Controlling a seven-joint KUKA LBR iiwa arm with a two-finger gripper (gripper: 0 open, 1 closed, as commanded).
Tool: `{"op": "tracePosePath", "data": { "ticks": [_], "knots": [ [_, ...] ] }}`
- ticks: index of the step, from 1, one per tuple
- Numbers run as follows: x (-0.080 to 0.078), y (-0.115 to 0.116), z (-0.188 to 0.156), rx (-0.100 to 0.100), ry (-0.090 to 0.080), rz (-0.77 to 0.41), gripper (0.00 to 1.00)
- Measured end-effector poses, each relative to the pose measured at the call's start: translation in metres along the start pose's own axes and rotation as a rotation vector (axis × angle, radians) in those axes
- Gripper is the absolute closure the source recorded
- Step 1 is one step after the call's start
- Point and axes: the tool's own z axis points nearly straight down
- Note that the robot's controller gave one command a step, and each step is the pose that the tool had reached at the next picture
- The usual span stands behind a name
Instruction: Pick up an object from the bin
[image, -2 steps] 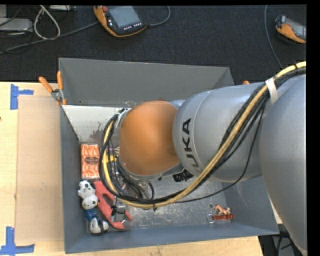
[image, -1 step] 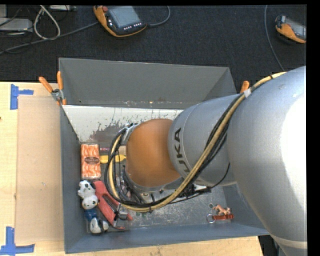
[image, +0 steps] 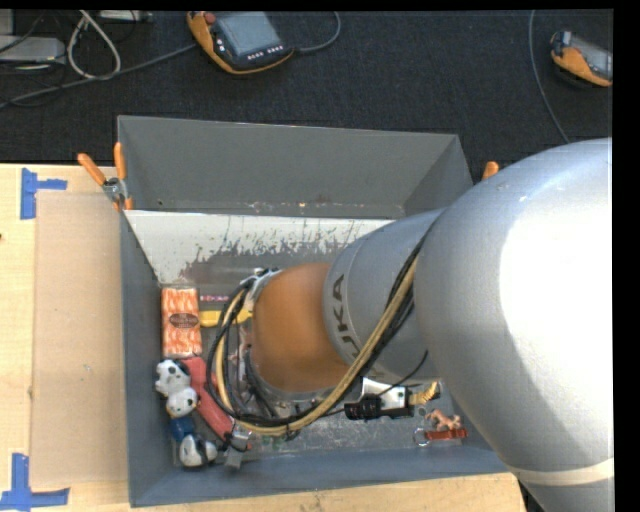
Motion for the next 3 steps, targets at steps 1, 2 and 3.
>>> {"op": "tracePosePath", "data": {
  "ticks": [1,2,3],
  "knots": [
    [-0.0017,-0.0104,-0.0013,0.001,0.002,0.154,0.00],
    [-0.0010,-0.0015,-0.0015,0.000,0.000,0.010,0.00],
    [-0.0035,-0.0081,-0.0037,-0.009,-0.004,0.176,1.00]
  ]
}}
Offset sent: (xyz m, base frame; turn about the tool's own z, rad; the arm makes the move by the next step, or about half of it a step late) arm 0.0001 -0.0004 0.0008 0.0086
